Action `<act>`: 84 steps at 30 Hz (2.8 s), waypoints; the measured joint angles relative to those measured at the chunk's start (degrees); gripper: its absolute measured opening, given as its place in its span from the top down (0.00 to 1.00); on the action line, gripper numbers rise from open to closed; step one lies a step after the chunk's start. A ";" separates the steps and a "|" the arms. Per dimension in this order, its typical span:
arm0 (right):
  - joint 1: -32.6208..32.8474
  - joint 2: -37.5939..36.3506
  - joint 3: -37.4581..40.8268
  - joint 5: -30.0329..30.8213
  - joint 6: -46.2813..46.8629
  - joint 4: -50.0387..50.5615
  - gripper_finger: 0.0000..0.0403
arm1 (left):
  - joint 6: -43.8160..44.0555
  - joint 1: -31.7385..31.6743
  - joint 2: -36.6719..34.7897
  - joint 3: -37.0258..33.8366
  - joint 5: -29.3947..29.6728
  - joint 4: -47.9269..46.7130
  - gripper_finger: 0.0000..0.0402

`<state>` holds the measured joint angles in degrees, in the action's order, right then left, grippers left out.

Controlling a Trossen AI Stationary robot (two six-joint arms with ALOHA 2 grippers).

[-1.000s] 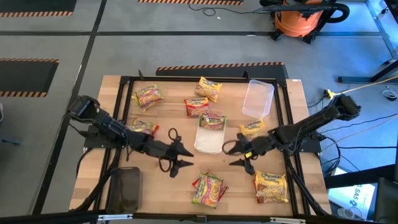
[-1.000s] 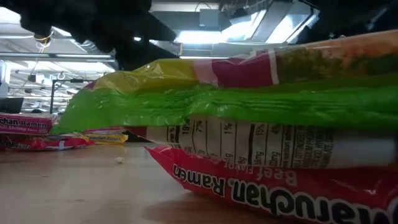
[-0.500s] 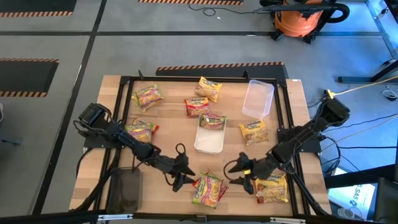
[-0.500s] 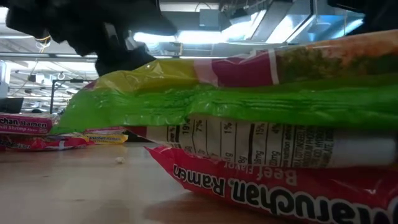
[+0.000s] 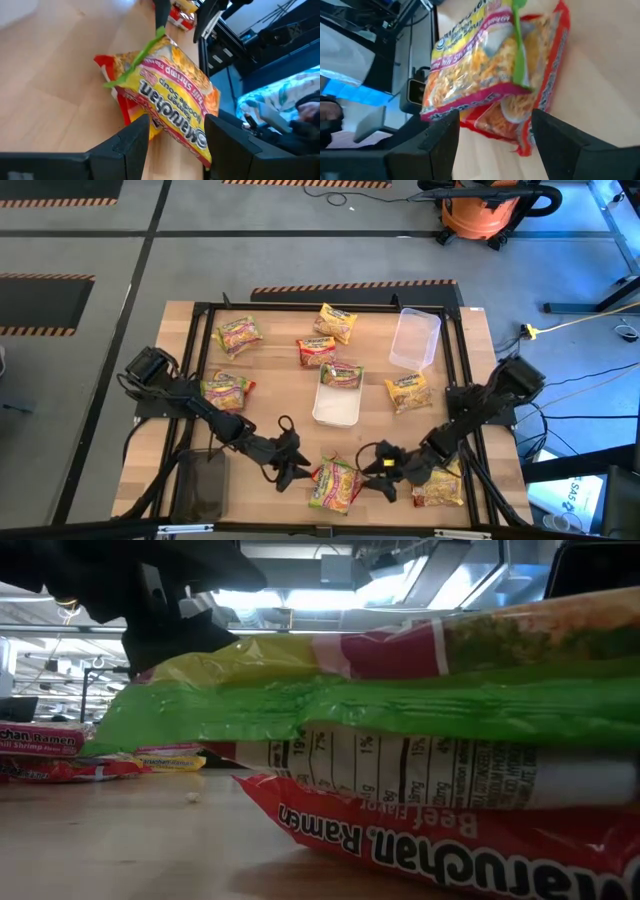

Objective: Sort Maruchan noodles
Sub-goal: Put the green noodle pack into the white bin

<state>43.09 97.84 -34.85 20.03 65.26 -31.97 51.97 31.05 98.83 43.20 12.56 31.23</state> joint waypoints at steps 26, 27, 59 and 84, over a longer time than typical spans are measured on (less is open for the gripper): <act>-2.98 2.60 -3.43 0.65 1.47 0.48 0.24 | -4.92 -1.31 16.85 16.57 -1.49 0.97 0.54; -3.13 2.60 -3.43 0.80 0.65 0.21 0.24 | -5.02 -1.49 16.87 16.55 -0.95 1.15 0.54; 1.59 -9.00 -3.58 15.38 -19.48 4.38 0.67 | -19.19 -6.67 1.08 16.63 -0.06 -9.37 0.53; -1.81 -12.13 -3.48 22.02 -31.28 1.70 0.70 | -16.29 -10.06 5.11 16.55 -4.70 -4.19 0.35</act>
<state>41.28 85.71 -38.33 42.05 33.98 -30.26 35.68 20.99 103.94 59.75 7.86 27.04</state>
